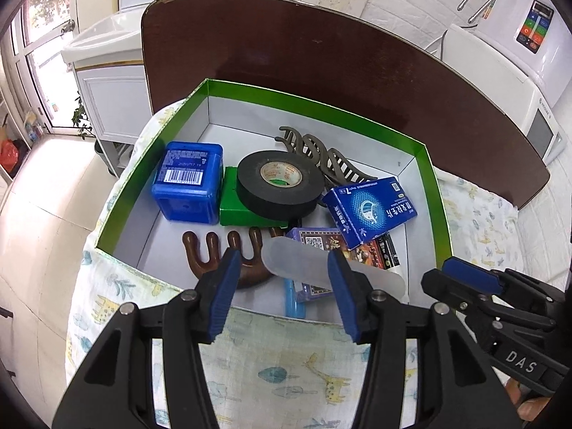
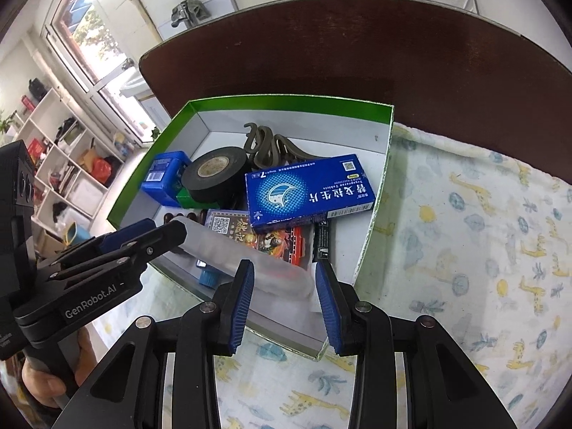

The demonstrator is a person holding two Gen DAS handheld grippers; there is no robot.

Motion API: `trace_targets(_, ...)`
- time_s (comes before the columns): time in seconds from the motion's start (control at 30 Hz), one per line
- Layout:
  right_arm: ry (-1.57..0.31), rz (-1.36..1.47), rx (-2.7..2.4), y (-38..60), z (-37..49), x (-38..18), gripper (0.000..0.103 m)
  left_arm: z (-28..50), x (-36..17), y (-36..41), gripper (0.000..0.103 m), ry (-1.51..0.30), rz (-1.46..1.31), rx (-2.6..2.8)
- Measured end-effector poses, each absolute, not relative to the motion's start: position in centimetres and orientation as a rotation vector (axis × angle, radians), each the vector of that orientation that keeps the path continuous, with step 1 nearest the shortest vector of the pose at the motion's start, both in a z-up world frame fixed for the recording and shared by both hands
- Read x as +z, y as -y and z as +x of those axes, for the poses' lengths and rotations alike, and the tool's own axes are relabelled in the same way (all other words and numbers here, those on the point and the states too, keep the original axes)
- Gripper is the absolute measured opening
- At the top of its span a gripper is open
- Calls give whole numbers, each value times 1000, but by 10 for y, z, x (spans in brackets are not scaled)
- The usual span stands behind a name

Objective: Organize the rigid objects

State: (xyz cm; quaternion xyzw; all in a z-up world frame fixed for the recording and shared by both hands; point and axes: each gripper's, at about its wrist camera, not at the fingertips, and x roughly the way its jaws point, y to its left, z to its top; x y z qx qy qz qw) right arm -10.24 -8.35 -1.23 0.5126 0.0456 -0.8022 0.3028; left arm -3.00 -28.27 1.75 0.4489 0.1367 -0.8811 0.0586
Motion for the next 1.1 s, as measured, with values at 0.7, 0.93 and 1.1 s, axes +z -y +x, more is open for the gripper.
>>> trace_targets(0.7, -58, 1249, -2333, 18, -46, 0, 92, 32, 25, 219, 85, -129, 1278, -2710)
trace_targets(0.93, -30, 1200, -2400, 11, -36, 8, 103, 38, 26, 219, 85, -119, 1272, -2705)
trace_targets(1.1, -20, 1188, -2407, 7, -33, 12, 103, 40, 32, 217, 86, -105, 1249, -2714)
